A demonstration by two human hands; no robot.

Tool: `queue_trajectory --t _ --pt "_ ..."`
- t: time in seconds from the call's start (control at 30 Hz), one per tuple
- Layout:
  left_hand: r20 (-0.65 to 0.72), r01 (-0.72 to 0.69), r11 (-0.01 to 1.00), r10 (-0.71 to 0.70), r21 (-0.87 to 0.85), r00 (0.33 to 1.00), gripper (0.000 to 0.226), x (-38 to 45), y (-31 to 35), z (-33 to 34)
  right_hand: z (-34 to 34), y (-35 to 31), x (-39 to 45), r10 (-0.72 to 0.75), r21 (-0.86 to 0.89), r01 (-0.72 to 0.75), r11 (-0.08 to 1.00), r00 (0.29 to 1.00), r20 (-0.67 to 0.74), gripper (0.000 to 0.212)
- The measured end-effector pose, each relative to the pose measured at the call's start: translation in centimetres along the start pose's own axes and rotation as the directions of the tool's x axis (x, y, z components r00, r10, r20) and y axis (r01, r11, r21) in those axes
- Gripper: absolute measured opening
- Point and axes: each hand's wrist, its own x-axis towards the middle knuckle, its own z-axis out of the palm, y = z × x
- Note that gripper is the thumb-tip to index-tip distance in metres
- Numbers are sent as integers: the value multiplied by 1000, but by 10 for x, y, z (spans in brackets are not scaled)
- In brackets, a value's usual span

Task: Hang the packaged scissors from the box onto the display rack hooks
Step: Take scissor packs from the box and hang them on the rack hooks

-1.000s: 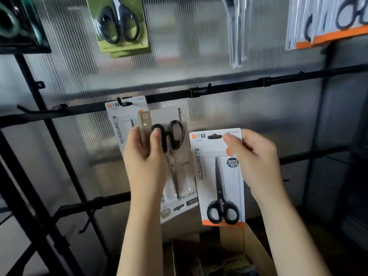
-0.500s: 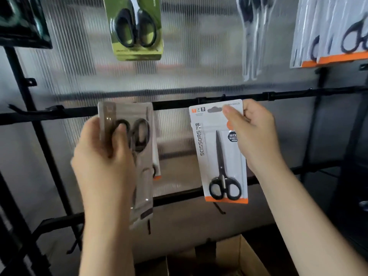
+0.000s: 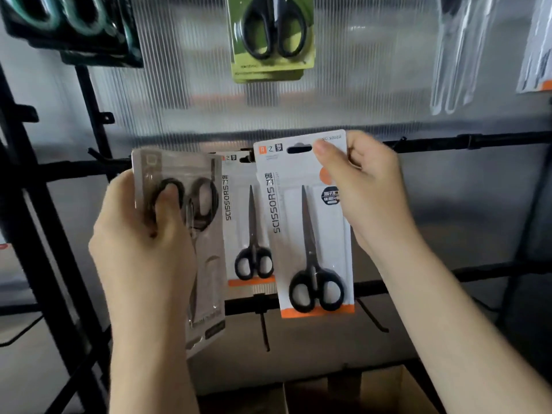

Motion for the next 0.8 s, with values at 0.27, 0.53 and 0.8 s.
queue_trajectory --t 0.27,0.53,0.8 --pt "-81 -5 1000 6 15 997 6 8 -7 -10 50 -2 4 -48 -12 49 999 997 56 44" --pt "-67 -14 1000 13 -13 998 7 11 -5 -10 63 3 9 -21 -17 22 1000 1000 22 49" --pt "-11 47 996 -48 -74 999 12 9 -4 -8 57 8 7 16 42 -16 999 1000 6 35"
